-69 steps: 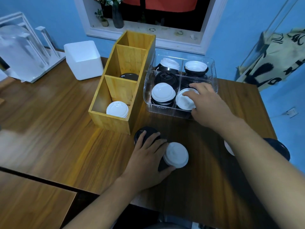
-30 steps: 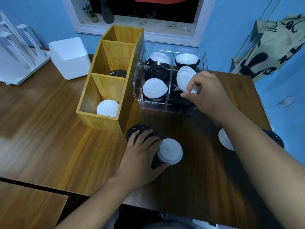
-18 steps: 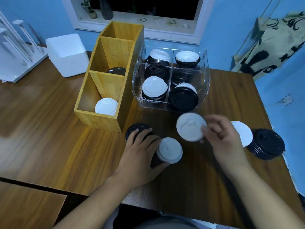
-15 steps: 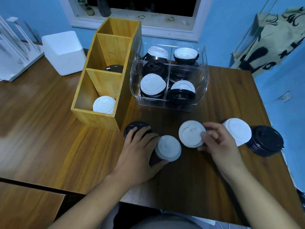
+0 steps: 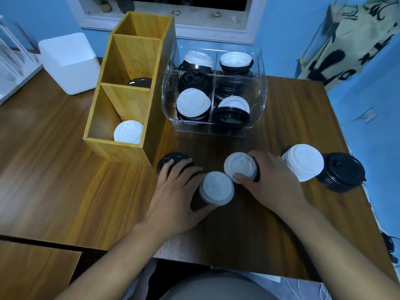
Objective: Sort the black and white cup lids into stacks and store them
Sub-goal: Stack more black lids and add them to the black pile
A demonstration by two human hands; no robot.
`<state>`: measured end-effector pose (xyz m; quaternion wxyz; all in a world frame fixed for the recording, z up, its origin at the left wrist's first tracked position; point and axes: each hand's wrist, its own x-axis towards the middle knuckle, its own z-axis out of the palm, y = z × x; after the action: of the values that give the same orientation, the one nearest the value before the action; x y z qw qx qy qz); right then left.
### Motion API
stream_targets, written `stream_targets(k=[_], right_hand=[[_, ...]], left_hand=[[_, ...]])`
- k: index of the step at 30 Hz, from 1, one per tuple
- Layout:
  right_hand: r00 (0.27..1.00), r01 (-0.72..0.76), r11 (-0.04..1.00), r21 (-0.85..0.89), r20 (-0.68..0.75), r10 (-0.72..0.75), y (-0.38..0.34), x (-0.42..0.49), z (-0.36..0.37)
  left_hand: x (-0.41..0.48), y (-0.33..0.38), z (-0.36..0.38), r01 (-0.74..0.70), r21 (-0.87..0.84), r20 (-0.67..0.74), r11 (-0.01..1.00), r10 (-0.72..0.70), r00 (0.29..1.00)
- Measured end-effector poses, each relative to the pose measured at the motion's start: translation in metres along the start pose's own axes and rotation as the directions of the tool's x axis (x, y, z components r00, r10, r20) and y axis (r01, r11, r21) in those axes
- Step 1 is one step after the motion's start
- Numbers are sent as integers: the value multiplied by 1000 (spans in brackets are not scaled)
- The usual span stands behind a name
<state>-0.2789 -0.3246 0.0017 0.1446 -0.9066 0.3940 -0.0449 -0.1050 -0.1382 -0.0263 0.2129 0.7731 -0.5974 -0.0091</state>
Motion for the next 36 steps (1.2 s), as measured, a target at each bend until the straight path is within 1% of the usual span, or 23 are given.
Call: stream_targets(k=[1, 2, 3, 4, 5, 6, 7, 9, 10, 12, 14, 16, 18, 19, 22, 23, 26, 30, 36], right_hand=[[998, 37, 999, -12, 50, -37, 0, 3, -1], [990, 86, 996, 17, 113, -88, 2, 7, -3], [974, 123, 988, 88, 181, -138, 3, 10, -7], [956, 130, 976, 174, 239, -170, 5, 13, -11], [948, 111, 962, 251, 265, -179, 6, 15, -13], [954, 89, 951, 297, 248, -167, 7, 16, -12], [972, 75, 949, 305, 192, -138, 6, 17, -10], [996, 44, 976, 211, 69, -60, 0, 21, -3], [998, 29, 989, 147, 48, -37, -3, 22, 1], [996, 34, 995, 92, 81, -42, -9, 26, 6], [992, 60, 991, 115, 105, -73, -10, 30, 6], [994, 93, 982, 165, 45, -101, -8, 27, -2], [988, 151, 953, 263, -30, -149, -5, 17, -10], [981, 190, 933, 306, -30, -190, -5, 10, -13], [936, 288, 886, 364, 89, -341, -12, -6, -11], [922, 304, 875, 377, 113, -370, -13, -8, -8], [918, 300, 857, 419, 119, -379, -14, -6, -4], [910, 317, 849, 422, 117, -397, -15, -5, -4], [870, 372, 853, 366, 182, -458, -27, -2, 4]], left_hand=[[0, 0, 0, -1, -4, -2, 1000, 1, 1000], [0, 0, 0, -2, -6, -2, 1000, 2, 1000], [0, 0, 0, -4, -8, -2, 1000, 4, 1000], [0, -1, 0, -5, -9, -2, 1000, 5, 1000], [0, -1, 0, -6, -10, -1, 1000, 6, 1000], [-1, -2, 0, -6, -11, -1, 1000, 6, 1000], [-1, -2, 0, -6, -10, 1, 1000, 6, 1000], [0, -2, 0, -4, -3, 7, 1000, 4, 1000], [0, -2, 0, -3, -1, 10, 1000, 3, 1000], [0, -1, 0, 0, 1, 11, 1000, 0, 1000], [0, -1, 0, 1, 1, 8, 1000, -1, 1000], [0, -1, 0, -1, -3, 5, 1000, 1, 1000], [0, -1, 0, -2, -5, 9, 1000, 2, 1000], [1, -1, 0, -1, -2, 12, 1000, 1, 1000], [2, -2, 0, -1, -1, 18, 1000, 1, 1000], [2, -3, 0, -2, -5, 18, 1000, 2, 1000], [3, -4, 1, 0, -16, 17, 1000, 0, 1000], [3, -5, 3, 2, -28, 2, 1000, -2, 1000], [3, -4, 2, 4, -14, 4, 1000, -3, 1000]])
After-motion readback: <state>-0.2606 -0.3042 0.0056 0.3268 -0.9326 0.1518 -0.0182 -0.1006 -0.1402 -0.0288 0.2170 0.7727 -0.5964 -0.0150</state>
